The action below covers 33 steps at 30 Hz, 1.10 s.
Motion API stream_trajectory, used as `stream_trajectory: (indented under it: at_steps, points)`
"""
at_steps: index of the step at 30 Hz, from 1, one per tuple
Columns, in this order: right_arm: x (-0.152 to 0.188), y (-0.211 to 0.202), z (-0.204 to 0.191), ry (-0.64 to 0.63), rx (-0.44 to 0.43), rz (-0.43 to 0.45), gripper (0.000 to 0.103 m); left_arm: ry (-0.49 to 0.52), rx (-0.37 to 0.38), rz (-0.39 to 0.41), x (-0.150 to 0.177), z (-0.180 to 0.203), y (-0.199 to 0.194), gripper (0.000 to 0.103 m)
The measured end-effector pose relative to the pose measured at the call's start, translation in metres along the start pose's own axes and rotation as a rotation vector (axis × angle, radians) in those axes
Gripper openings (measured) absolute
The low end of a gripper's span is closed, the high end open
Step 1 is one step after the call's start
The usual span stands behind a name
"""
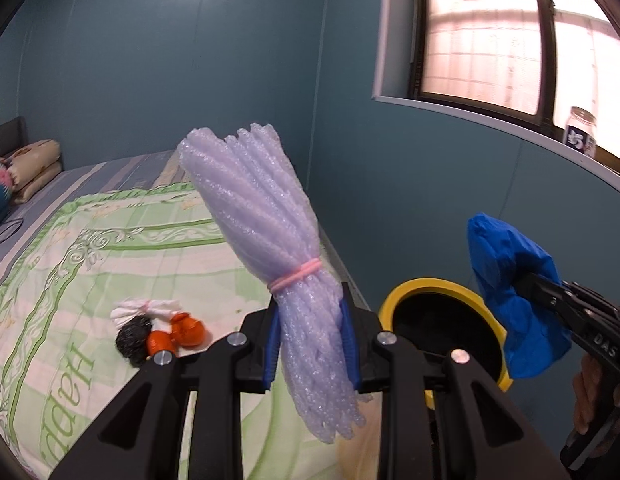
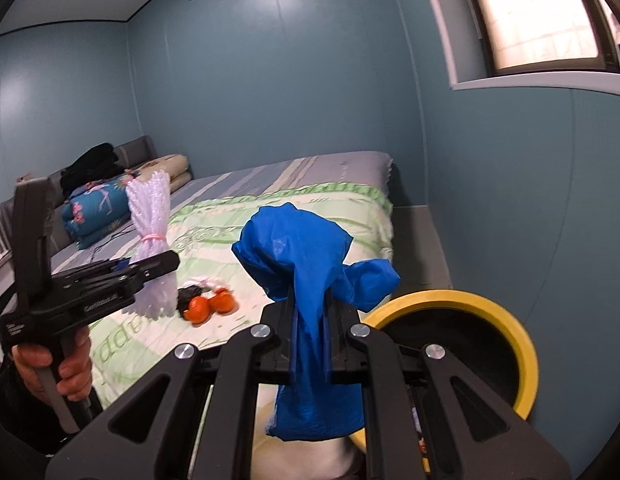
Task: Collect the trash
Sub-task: 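Lift and carry the foam net and blue plastic over the yellow bin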
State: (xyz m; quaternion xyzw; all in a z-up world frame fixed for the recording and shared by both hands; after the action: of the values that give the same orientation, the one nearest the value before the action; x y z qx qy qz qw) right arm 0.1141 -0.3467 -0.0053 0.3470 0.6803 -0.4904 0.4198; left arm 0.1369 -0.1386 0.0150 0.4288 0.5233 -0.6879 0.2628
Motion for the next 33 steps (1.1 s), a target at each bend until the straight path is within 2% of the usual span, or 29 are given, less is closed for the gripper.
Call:
stream_trajectory:
  at_steps: [13, 23, 33]
  points:
    - [0.011, 0.007, 0.042, 0.082, 0.083, 0.006, 0.008, 0.084, 0.067, 0.033, -0.005, 0.056, 0.011, 0.025]
    - [0.018, 0.008, 0.051, 0.108, 0.150, 0.003, 0.008, 0.145, 0.125, 0.061, -0.010, 0.090, 0.021, 0.025]
    - [0.024, 0.026, 0.078, 0.157, 0.196, -0.033, 0.008, 0.152, 0.156, 0.024, -0.006, 0.111, 0.050, 0.025]
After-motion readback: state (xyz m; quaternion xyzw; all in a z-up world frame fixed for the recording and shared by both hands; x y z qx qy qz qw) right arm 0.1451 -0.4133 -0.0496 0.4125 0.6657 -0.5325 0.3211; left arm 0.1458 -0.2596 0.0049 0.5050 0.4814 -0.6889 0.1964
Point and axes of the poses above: each gripper's, at about its wrist camera, not at the fingertips, and y roughly the way its jaws point, z to its right, x to its underside, the point moved 2 cm from there along y, roughly the way its jaws point
